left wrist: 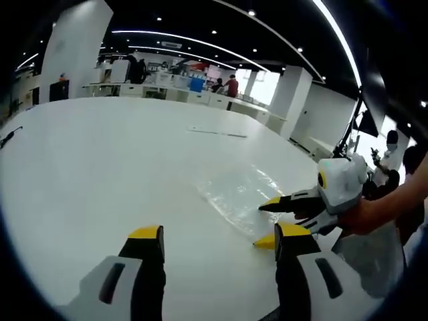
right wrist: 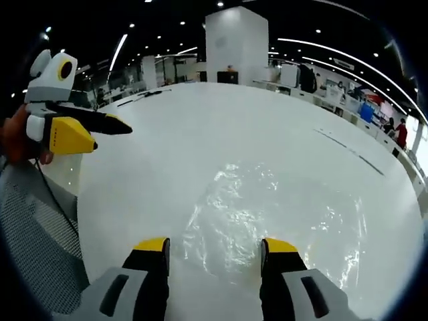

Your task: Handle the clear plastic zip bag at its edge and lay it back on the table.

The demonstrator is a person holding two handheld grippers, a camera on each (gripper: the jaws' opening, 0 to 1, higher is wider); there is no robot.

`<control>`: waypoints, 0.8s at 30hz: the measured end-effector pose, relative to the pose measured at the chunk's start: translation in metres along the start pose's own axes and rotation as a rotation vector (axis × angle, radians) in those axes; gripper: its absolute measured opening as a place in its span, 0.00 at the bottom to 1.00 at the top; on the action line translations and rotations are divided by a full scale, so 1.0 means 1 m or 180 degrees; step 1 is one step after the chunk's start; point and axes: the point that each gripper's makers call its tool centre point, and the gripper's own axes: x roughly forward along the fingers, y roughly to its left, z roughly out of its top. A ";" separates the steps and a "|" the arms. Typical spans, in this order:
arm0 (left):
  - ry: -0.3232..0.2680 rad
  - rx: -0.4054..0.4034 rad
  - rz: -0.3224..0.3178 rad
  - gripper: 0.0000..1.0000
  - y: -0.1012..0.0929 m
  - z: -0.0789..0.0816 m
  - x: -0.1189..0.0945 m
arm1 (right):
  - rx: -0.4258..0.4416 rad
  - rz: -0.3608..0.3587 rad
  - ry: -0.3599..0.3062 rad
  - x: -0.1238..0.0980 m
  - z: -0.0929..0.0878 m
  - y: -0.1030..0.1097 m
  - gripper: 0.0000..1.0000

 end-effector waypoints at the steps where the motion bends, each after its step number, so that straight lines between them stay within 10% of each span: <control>1: 0.0001 0.0000 0.0000 0.65 0.000 0.000 0.000 | -0.0012 -0.0003 0.0002 0.000 0.000 0.000 0.53; 24: 0.0057 0.0057 -0.0106 0.61 -0.012 -0.001 -0.003 | -0.0228 0.0026 0.0044 -0.001 0.000 -0.001 0.08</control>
